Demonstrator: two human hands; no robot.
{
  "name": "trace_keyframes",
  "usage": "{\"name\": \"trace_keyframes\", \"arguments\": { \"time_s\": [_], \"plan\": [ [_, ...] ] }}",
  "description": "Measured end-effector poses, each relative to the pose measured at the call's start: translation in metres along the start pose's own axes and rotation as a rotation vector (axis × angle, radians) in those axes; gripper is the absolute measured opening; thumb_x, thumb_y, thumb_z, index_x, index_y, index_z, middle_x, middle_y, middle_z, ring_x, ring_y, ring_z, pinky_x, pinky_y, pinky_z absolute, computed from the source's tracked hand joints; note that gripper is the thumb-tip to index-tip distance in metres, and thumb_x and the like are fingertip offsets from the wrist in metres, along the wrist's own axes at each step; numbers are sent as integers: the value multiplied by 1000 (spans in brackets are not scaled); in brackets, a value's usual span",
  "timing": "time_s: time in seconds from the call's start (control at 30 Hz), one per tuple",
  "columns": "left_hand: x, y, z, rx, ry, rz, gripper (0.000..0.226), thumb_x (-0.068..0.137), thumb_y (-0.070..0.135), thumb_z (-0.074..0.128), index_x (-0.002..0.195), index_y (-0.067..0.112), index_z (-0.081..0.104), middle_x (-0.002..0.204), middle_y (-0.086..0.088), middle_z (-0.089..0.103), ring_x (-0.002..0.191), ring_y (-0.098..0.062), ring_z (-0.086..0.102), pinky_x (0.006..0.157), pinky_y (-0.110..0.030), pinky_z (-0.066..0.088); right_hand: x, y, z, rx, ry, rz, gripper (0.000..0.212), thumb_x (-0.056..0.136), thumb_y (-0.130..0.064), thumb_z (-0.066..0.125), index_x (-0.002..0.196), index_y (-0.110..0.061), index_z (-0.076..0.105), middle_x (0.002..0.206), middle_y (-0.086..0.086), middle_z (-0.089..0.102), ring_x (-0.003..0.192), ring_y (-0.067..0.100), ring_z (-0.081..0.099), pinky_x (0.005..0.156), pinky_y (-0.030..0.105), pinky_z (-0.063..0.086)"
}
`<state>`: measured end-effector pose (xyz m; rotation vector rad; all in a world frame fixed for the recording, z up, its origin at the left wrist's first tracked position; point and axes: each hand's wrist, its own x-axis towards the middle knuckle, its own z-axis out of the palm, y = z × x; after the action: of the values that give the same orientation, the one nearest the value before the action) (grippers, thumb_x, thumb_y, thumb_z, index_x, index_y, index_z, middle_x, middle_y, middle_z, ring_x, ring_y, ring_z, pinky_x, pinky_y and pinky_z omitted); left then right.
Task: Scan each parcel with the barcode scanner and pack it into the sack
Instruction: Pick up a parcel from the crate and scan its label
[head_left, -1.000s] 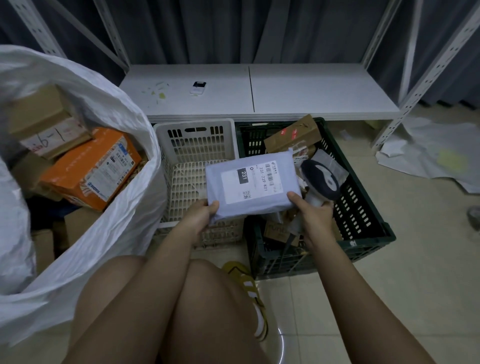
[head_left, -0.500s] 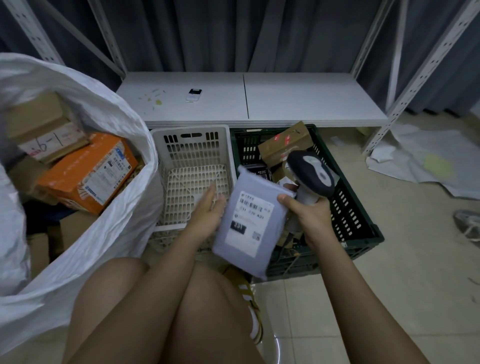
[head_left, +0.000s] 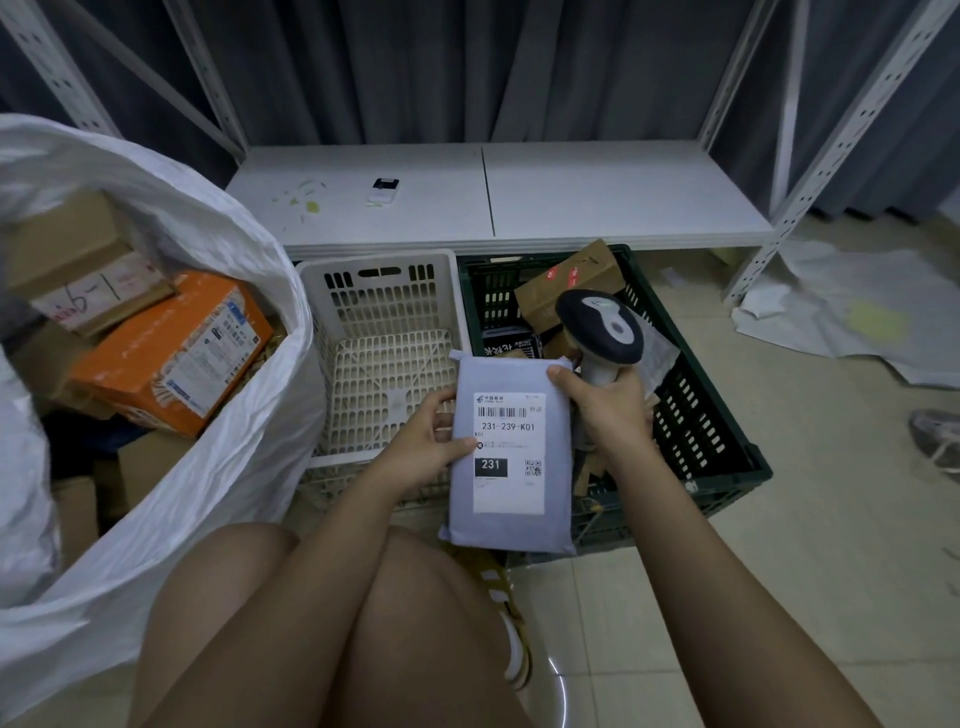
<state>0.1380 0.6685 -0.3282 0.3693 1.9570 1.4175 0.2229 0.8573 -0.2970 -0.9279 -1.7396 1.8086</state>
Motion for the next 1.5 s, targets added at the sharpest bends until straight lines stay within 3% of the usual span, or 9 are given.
{"name": "trace_keyframes", "arguments": {
  "time_s": [0.2, 0.3, 0.5, 0.67, 0.87, 1.0, 1.13, 1.3, 1.5],
  "plan": [
    [5, 4, -3, -50, 213, 44, 64, 91, 1, 60, 143, 20, 28, 117, -3, 49, 110, -21, 51, 93, -47, 50, -9, 1, -2, 20, -36, 26, 35, 92, -29, 64, 124, -24, 51, 99, -13, 56, 100, 9, 54, 91, 30, 38],
    [9, 2, -4, -112, 308, 36, 65, 90, -1, 61, 143, 18, 28, 119, -5, 51, 108, -22, 53, 87, -41, 49, -19, 9, -3, -11, -137, -15, 40, 91, -26, 66, 128, -16, 56, 113, -2, 65, 107, 13, 60, 79, 19, 48],
    [13, -5, -8, -174, 366, -42, 65, 87, -1, 64, 140, 16, 31, 119, -9, 54, 112, -30, 57, 94, -53, 50, -37, 28, 2, -140, -344, 56, 17, 90, -17, 65, 101, -25, 57, 84, -6, 60, 78, 9, 57, 69, 27, 45],
    [12, -4, -7, -167, 371, -33, 63, 88, -1, 63, 140, 15, 31, 115, -6, 53, 105, -25, 55, 95, -51, 49, -55, 35, 5, -199, -464, 25, 25, 86, -12, 72, 99, -27, 58, 86, -12, 61, 78, 1, 58, 61, 12, 45],
    [12, -6, -9, -172, 373, -33, 64, 87, -1, 64, 140, 17, 31, 124, -12, 56, 106, -26, 58, 95, -52, 49, -60, 38, 8, -222, -426, 20, 33, 80, -15, 78, 109, -19, 61, 90, -9, 63, 86, 9, 60, 70, 24, 48],
    [12, -7, -10, -184, 371, -25, 64, 87, -2, 63, 140, 16, 31, 126, -13, 56, 107, -26, 57, 94, -50, 50, -60, 37, 7, -212, -425, 29, 26, 81, -11, 76, 97, -23, 59, 81, -13, 60, 77, 1, 57, 62, 15, 45],
    [9, -4, -9, -196, 383, -9, 65, 87, -1, 63, 140, 16, 31, 123, -11, 56, 106, -25, 58, 93, -49, 51, -62, 33, 8, -196, -410, 28, 32, 81, -8, 76, 108, -14, 59, 88, -9, 61, 79, 3, 58, 56, 9, 46],
    [-5, 11, -9, -272, 471, 111, 64, 88, -3, 62, 141, 15, 31, 118, -6, 54, 104, -20, 56, 90, -41, 50, -66, 13, 13, -105, -354, 3, 37, 82, -4, 74, 117, -4, 60, 100, 5, 66, 87, 11, 61, 62, 11, 49],
    [-48, 43, -44, -426, 654, 315, 71, 85, -2, 66, 143, 14, 30, 116, 2, 56, 101, -8, 60, 82, -24, 51, -66, -44, 40, -79, -307, -113, 36, 82, -12, 77, 112, -1, 62, 87, 2, 65, 70, 2, 62, 59, 14, 50]
  ]
}}
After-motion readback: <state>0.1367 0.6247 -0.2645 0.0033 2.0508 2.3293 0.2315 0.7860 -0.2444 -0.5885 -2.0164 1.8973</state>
